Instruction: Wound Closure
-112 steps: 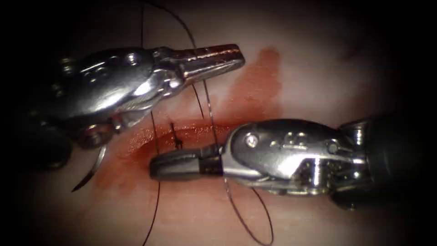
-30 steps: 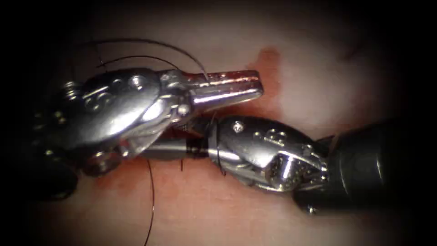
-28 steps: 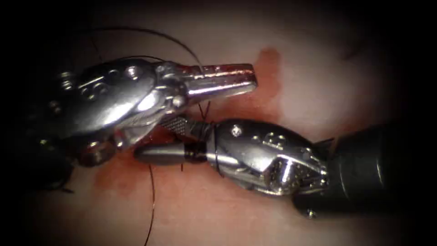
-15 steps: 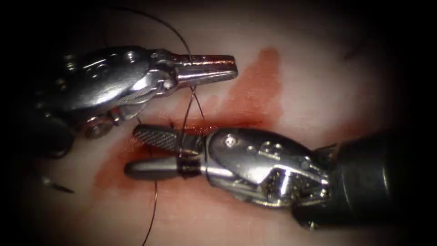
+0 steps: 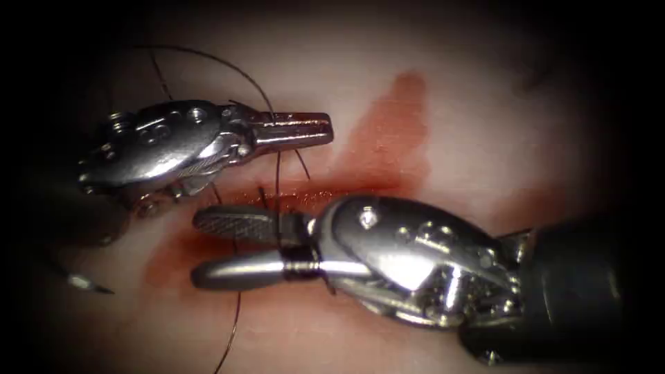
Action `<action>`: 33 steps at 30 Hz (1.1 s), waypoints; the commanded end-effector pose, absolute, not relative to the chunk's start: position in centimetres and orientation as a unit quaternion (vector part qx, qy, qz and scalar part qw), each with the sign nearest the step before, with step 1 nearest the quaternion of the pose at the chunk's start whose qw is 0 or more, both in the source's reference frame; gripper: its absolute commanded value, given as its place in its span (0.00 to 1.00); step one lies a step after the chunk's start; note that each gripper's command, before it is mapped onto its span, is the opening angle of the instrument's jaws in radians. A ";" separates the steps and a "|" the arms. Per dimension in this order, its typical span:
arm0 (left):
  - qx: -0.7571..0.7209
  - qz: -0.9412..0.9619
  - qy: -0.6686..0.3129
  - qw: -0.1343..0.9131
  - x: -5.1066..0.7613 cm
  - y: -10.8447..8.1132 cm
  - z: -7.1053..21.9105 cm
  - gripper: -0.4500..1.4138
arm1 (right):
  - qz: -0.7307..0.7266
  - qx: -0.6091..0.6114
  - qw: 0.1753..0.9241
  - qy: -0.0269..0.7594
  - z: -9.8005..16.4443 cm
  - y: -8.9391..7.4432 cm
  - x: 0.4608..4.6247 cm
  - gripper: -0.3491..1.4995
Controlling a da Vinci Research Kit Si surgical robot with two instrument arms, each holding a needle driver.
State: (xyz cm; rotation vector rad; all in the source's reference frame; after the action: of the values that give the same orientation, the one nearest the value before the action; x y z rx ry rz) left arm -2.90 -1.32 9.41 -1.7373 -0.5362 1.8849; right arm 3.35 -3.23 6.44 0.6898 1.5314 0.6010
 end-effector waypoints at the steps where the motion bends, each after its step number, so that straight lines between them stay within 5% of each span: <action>1: -0.644 0.692 -0.195 0.262 -2.94 -1.4 9.5 0.00 | 0.279 0.294 0.620 0.672 6.5 -3.3 3.38 0.32; 22: -0.660 0.674 -0.164 0.287 -2.75 -1.7 9.4 0.00 | 0.366 0.250 0.569 0.693 6.7 -3.1 3.09 0.23; 33: -0.659 0.675 -0.157 0.292 -2.84 -1.8 9.3 0.00 | 0.426 0.175 0.590 0.663 6.9 -2.8 2.93 0.30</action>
State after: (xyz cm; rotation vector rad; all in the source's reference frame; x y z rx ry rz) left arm -2.78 -1.77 9.29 -1.7565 -0.4144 1.8016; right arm 2.88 -2.79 6.90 0.3976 1.5387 0.9992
